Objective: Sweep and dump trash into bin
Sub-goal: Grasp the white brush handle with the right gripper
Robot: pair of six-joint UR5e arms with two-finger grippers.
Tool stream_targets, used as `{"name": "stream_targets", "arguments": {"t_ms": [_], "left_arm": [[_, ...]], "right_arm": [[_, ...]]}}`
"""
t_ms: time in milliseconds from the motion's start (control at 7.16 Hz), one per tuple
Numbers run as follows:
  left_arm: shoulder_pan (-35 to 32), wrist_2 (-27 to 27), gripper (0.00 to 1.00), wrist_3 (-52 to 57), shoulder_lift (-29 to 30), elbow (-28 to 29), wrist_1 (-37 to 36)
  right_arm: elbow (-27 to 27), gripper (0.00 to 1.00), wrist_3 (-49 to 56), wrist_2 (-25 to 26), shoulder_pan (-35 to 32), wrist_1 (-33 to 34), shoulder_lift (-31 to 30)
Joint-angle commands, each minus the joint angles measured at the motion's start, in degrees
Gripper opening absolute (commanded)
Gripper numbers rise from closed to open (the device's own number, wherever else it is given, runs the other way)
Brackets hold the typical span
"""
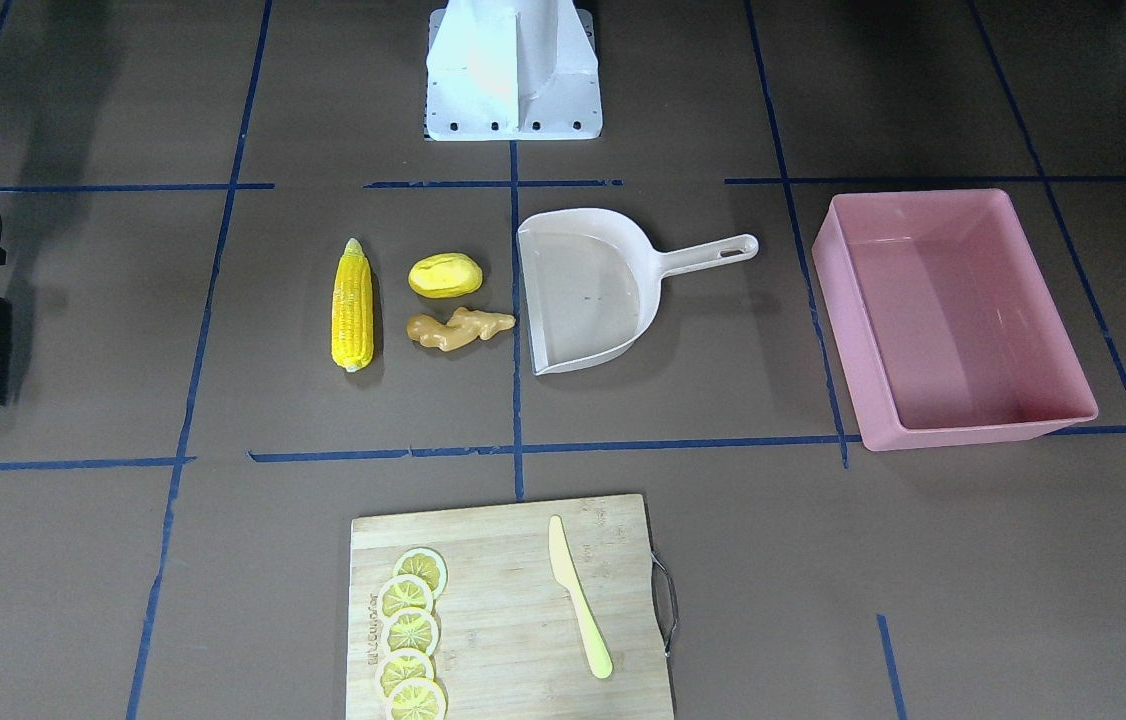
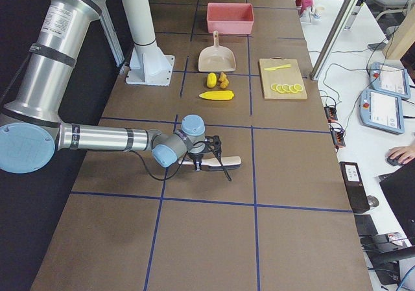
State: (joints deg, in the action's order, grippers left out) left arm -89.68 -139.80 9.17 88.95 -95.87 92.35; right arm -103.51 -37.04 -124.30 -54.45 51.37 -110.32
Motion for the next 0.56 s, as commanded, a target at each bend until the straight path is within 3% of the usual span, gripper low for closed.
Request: {"name": "stream_targets", "arguments": {"t_ms": [0, 140, 419], "left_arm": [[0.11, -0.21, 1.0, -0.02, -0.01, 0.34, 8.33], [0.81, -0.21, 1.0, -0.37, 0.0, -0.18, 12.72], [9.92, 0.32, 0.99, 0.24, 2.45, -1.41, 21.51]], "right_arm": [[-5.11, 0.0, -0.05, 0.28, -1.01, 9.07, 2.03], [-4.86, 0.0, -0.14, 0.46, -0.92, 9.1, 2.83], [-4.77, 0.0, -0.14, 0.55, -0.92, 8.92, 3.27]]}}
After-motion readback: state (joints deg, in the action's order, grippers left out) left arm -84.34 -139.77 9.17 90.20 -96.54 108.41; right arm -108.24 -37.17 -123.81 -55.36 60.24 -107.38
